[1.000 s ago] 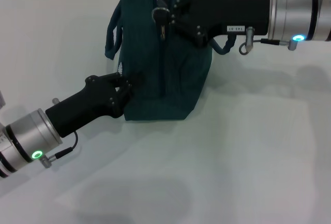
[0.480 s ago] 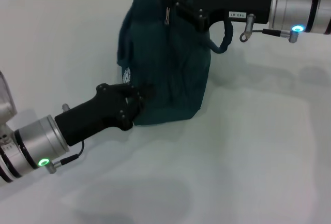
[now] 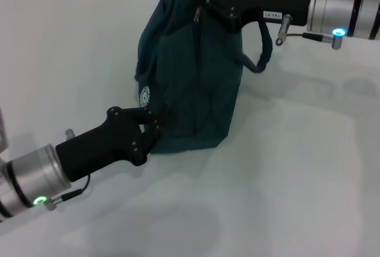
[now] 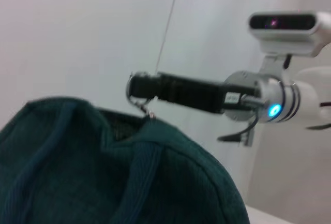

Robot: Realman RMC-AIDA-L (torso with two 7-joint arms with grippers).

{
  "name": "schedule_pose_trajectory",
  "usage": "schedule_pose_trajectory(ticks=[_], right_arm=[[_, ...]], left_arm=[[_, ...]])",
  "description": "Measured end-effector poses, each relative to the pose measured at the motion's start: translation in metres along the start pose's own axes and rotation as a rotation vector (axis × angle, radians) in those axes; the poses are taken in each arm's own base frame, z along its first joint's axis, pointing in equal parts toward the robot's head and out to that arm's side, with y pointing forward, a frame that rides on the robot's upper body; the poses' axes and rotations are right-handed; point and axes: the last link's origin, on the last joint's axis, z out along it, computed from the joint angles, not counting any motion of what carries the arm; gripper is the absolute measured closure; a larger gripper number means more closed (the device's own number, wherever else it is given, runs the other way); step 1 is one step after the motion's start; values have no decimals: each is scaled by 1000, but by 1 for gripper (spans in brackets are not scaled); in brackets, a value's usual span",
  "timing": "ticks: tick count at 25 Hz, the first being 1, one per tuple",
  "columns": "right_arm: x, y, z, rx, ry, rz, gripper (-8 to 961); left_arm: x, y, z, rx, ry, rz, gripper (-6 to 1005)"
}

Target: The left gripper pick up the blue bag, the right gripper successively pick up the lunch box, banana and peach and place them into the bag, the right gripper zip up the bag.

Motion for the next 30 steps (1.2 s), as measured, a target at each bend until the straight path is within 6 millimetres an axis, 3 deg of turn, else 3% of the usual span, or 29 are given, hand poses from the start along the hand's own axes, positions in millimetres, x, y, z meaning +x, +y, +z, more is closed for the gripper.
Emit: schedule_pose_trajectory(ticks=[4,12,30], right_arm=[[2,7,-3,-38,-12,8,920],[9,11,-12,-27,-29,29,919],[15,-15,-17,169,-11,-43,916]], left_arm=[[6,4,-23,3,43,43,956],[8,7,-41,-1,52,47,958],[11,9,-45,-29,49,53,961]])
